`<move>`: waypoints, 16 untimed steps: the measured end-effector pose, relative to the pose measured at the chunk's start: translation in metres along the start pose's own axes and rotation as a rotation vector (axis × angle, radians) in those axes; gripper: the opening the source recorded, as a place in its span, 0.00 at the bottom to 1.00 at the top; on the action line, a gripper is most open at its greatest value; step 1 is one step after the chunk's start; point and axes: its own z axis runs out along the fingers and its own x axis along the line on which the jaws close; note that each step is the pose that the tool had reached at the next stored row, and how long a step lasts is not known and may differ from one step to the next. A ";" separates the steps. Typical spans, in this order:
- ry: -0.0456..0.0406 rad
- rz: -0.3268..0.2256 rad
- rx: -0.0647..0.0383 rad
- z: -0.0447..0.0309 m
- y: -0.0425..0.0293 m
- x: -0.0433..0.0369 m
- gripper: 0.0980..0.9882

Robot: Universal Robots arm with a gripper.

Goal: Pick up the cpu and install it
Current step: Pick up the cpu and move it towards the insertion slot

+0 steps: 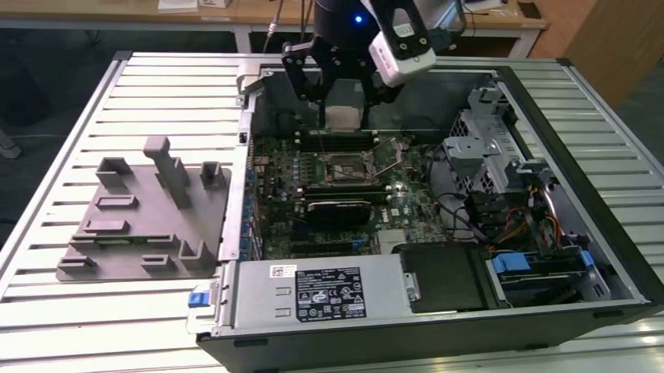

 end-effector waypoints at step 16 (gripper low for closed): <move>0.0079 0.000 0.001 0.0296 0.0133 -0.0150 0.50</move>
